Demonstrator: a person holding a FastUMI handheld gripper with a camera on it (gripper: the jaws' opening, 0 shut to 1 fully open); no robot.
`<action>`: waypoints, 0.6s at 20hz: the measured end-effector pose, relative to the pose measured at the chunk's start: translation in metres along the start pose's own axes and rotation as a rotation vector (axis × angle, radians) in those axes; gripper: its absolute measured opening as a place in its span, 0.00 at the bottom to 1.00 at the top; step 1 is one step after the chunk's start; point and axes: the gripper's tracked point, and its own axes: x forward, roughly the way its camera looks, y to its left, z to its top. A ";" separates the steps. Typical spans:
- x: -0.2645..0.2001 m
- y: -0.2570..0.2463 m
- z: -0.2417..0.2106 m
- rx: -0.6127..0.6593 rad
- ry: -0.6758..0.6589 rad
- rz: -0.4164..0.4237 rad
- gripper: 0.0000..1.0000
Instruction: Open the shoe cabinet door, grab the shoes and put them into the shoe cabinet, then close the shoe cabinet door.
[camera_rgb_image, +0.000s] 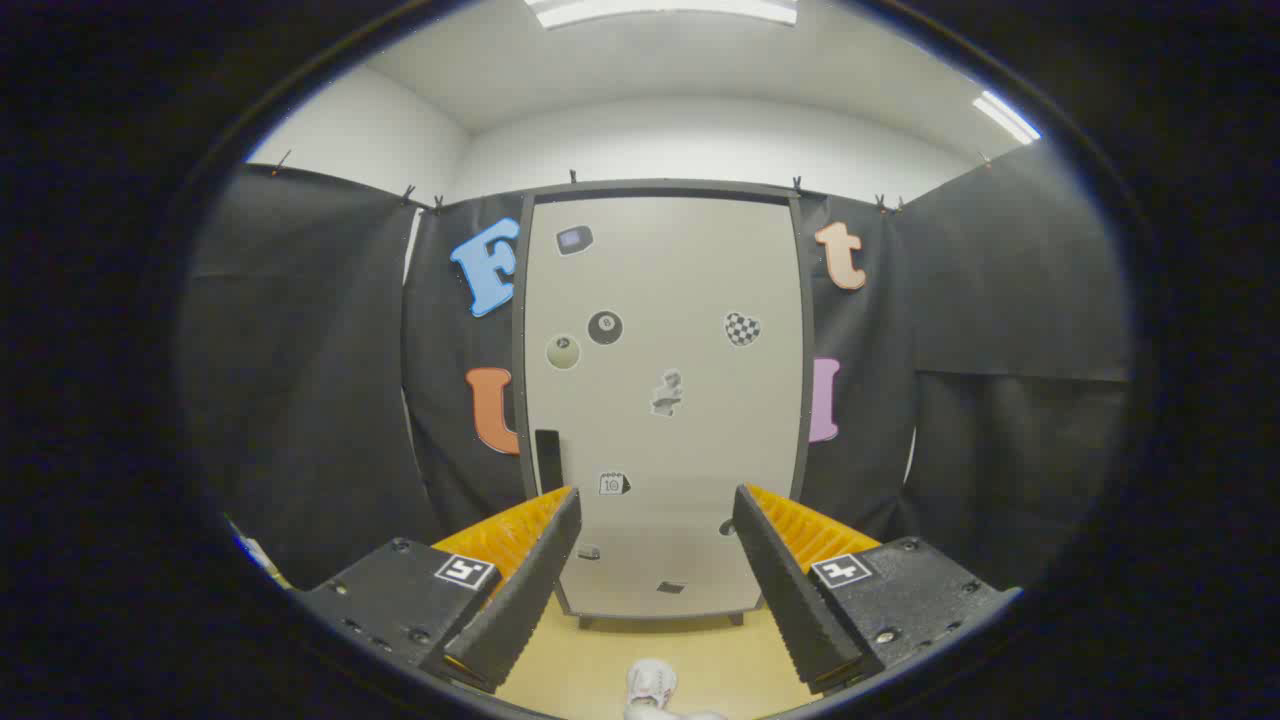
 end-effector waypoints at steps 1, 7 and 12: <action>-0.001 -0.001 0.000 -0.010 -0.001 -0.005 1.00; -0.009 -0.001 -0.005 0.009 0.017 -0.015 1.00; -0.019 -0.004 -0.002 0.015 0.014 -0.025 1.00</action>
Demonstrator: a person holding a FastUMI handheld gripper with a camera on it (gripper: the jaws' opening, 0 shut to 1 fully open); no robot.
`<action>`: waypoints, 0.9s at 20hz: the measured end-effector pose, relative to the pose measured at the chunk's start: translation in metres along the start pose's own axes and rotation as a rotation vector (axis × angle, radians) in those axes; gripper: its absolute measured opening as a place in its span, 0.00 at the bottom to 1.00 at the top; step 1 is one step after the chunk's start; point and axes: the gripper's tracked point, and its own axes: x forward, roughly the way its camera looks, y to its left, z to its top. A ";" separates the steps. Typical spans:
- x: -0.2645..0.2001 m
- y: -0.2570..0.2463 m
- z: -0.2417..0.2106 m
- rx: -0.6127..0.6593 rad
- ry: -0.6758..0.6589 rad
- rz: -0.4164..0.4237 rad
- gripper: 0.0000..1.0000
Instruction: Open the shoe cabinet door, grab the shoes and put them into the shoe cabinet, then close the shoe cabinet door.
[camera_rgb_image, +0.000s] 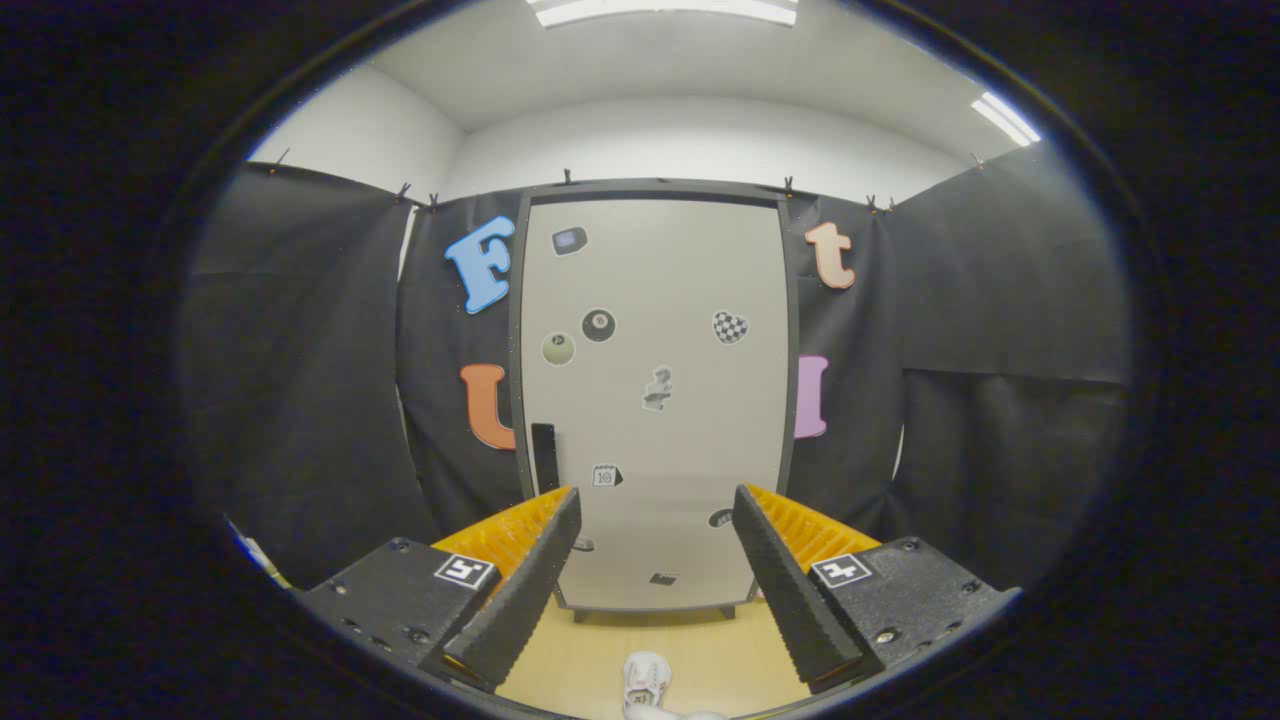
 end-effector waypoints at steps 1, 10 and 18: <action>-0.002 0.000 0.001 0.000 -0.002 -0.001 1.00; 0.010 0.013 -0.007 -0.012 -0.002 0.004 1.00; 0.068 0.070 -0.023 0.013 0.024 0.075 1.00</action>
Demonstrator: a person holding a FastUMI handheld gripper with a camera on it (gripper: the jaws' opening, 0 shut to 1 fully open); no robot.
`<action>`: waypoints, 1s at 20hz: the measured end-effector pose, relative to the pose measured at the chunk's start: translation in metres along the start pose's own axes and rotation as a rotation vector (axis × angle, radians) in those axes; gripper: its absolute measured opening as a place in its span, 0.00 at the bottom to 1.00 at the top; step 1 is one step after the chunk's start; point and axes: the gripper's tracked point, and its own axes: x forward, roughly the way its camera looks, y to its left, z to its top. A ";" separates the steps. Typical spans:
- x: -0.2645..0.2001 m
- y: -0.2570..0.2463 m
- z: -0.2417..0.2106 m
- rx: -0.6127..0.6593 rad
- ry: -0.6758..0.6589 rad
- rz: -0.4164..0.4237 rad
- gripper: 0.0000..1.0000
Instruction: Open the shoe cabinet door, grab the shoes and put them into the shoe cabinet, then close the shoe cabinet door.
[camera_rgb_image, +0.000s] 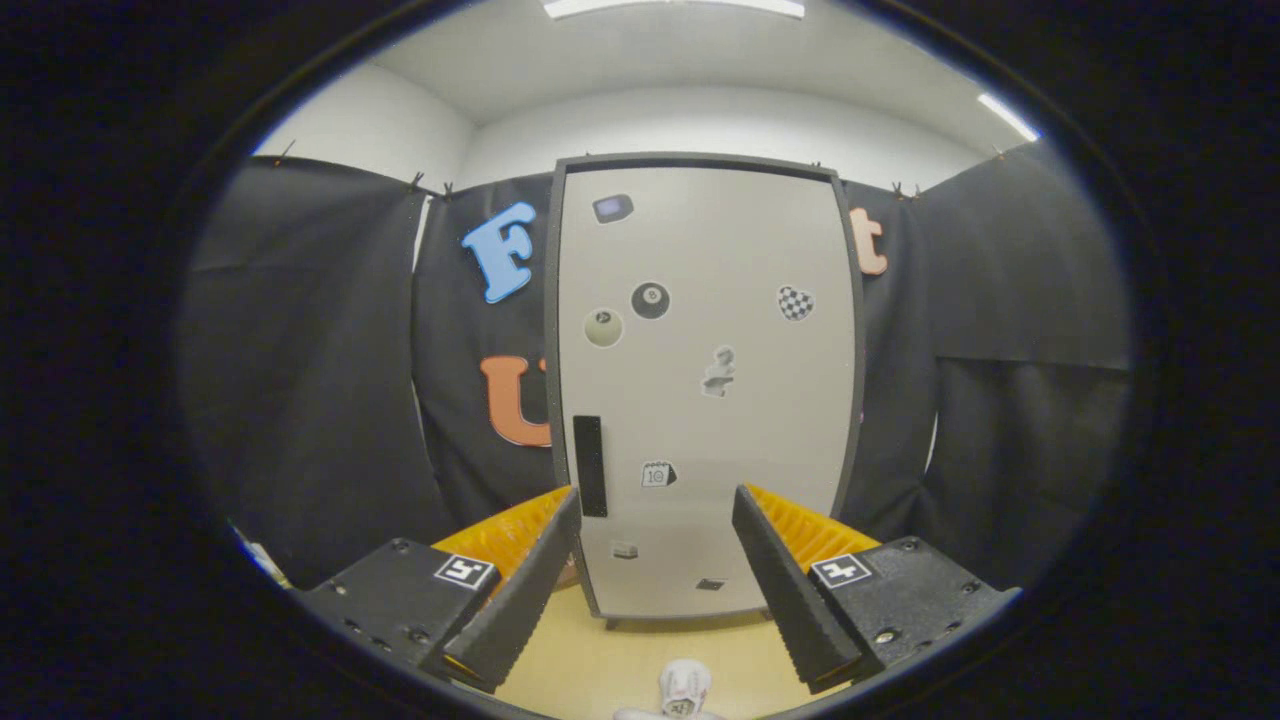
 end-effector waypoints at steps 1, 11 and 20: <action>0.012 0.009 -0.004 0.001 0.007 0.010 1.00; 0.139 0.066 -0.039 -0.033 0.056 0.081 0.98; 0.190 0.067 -0.050 -0.033 0.085 0.066 0.86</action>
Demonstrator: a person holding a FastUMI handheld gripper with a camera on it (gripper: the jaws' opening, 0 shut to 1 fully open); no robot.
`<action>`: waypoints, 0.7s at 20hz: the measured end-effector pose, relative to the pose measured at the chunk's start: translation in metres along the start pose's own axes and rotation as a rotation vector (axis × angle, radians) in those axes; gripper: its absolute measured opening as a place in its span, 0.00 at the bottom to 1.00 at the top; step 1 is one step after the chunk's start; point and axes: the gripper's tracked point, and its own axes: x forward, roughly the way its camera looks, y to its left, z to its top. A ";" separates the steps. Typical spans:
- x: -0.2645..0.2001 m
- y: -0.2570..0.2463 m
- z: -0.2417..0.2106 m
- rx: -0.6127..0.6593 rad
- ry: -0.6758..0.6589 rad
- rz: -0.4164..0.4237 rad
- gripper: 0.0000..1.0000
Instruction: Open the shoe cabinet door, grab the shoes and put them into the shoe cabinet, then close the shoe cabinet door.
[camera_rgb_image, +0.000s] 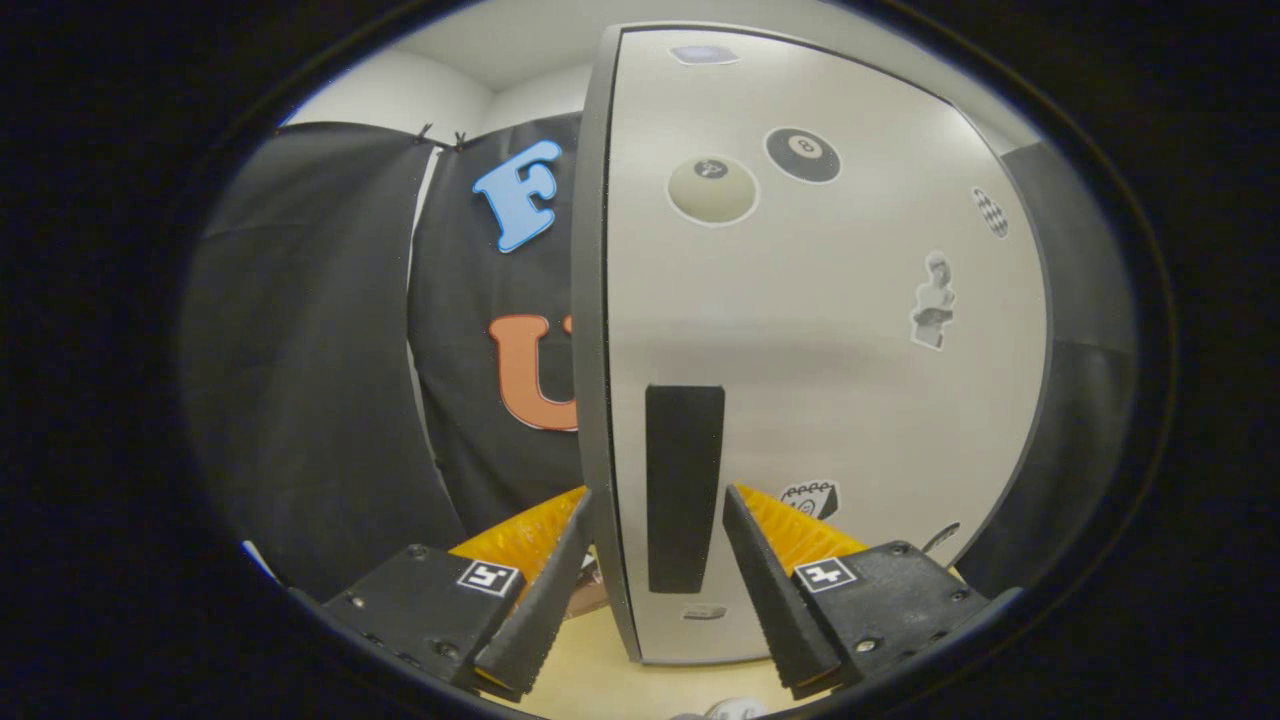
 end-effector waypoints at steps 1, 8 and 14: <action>0.003 0.001 0.000 -0.009 0.003 0.000 0.84; 0.010 -0.009 -0.003 -0.019 0.016 -0.049 0.64; 0.006 -0.014 -0.003 0.033 0.033 -0.032 0.35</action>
